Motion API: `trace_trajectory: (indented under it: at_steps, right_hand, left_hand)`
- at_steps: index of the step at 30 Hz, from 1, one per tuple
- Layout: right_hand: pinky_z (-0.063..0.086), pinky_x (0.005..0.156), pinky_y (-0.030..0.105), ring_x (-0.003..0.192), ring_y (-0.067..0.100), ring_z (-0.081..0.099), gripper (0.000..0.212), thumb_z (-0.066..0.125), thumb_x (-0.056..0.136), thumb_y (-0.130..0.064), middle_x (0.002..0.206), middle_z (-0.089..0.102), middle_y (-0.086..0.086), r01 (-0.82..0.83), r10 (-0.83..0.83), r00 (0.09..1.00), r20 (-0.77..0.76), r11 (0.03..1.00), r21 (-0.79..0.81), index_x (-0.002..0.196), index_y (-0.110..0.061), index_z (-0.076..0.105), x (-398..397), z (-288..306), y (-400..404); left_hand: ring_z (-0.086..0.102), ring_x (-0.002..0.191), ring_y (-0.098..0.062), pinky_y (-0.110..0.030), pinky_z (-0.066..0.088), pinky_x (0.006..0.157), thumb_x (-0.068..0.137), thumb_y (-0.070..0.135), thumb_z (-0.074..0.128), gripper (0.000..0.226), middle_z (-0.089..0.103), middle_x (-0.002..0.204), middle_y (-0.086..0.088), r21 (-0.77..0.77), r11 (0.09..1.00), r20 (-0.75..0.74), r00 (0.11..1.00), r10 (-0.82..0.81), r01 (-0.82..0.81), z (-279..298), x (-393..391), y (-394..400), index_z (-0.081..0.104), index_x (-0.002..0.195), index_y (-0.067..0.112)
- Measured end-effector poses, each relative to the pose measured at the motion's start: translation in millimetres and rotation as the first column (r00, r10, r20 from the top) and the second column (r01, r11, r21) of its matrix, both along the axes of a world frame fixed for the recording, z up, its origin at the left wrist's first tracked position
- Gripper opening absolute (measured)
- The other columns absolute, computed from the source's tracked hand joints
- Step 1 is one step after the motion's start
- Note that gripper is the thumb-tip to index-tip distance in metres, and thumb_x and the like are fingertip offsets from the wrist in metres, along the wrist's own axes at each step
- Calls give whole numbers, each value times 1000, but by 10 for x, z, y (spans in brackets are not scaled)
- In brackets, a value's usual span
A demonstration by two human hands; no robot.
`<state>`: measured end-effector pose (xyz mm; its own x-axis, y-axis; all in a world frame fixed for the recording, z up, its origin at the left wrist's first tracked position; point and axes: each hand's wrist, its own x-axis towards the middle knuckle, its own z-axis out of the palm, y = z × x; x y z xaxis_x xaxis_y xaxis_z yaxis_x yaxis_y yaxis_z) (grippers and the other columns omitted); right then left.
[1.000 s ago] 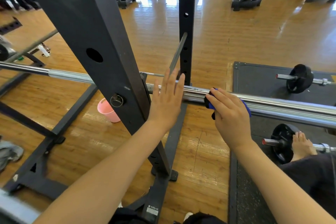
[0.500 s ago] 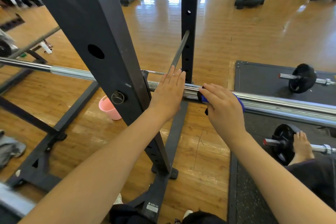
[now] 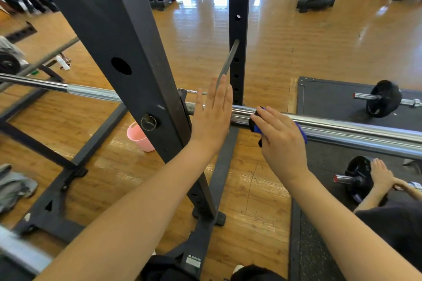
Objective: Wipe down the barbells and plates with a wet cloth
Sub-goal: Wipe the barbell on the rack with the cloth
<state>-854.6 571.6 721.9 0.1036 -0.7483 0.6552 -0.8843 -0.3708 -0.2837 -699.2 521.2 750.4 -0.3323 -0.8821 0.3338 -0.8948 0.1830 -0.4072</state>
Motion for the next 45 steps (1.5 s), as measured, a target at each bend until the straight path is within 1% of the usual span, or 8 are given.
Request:
trace_trajectory:
  at_steps: [7, 13, 19, 23, 27, 34, 39, 45]
  right_hand:
    - [49, 92, 47, 108, 35, 61, 35, 46, 83, -2, 114, 67, 16, 53, -52, 999, 14, 993, -110, 109, 0, 68, -258, -61, 72]
    - [45, 93, 46, 106, 34, 63, 33, 65, 77, 9, 111, 68, 15, 68, -70, 993, 97, 997, 21, 109, -1, 68, -237, 117, 42]
    - [48, 89, 48, 102, 35, 63, 34, 68, 76, 9, 109, 68, 15, 83, -85, 992, 90, 996, 23, 109, 0, 68, -186, 131, 46]
    - [47, 90, 46, 103, 35, 63, 29, 65, 80, 4, 110, 68, 16, 65, -64, 996, 56, 998, -8, 109, 0, 67, -238, 102, 37]
    - [48, 90, 46, 103, 34, 64, 36, 43, 86, -14, 109, 68, 15, 58, -56, 997, 53, 998, -33, 108, 0, 68, -249, 87, 29]
    - [47, 92, 47, 106, 35, 62, 30, 51, 85, -3, 112, 67, 17, 53, -51, 997, 57, 998, -24, 110, 1, 67, -333, 49, 85]
    - [46, 90, 45, 101, 35, 64, 30, 49, 84, -3, 107, 69, 16, 107, -108, 990, 89, 994, 22, 107, 1, 68, -366, 167, 71]
    - [45, 93, 47, 108, 36, 61, 37, 66, 76, 12, 113, 67, 17, 65, -69, 997, 47, 996, 67, 111, 1, 67, -193, 152, 64]
  left_hand:
    - [-4, 146, -26, -41, 2, 117, 82, 30, 71, 98, 4, 159, -8, 323, 940, -132, 989, -66, 106, 168, 14, -99, 4, 150, 8]
    - [2, 146, -24, -43, 8, 117, 75, 22, 78, 104, 9, 159, -5, 528, 829, -248, 967, -55, 183, 390, 28, -216, 8, 150, 12]
    - [-14, 144, -32, -50, 0, 115, 84, 28, 69, 104, -13, 157, -14, 319, 947, -116, 993, -1, 39, 210, -74, -91, -10, 150, 14]
    - [-10, 145, -32, -49, 1, 115, 90, 27, 61, 92, -7, 158, -14, 214, 977, -149, 989, 20, 12, 45, -64, 26, -7, 150, 11]
    - [-1, 146, -29, -45, 6, 116, 89, 22, 63, 88, 7, 158, -9, 235, 970, -220, 975, -14, 67, 40, -12, 8, 1, 151, 11]
    - [4, 146, -26, -39, 1, 117, 82, 18, 69, 79, 22, 152, -6, 268, 949, -331, 941, -69, 164, 85, 18, -22, 21, 145, 13]
    - [8, 145, -28, -43, 8, 116, 79, 16, 71, 73, 30, 148, -8, 385, 913, -280, 960, -22, 133, 251, -53, -102, 29, 139, 13]
    - [-3, 145, -32, -49, 4, 115, 82, 20, 70, 91, 2, 158, -16, 324, 946, -218, 974, 63, 11, 181, -134, -69, 9, 149, 13]
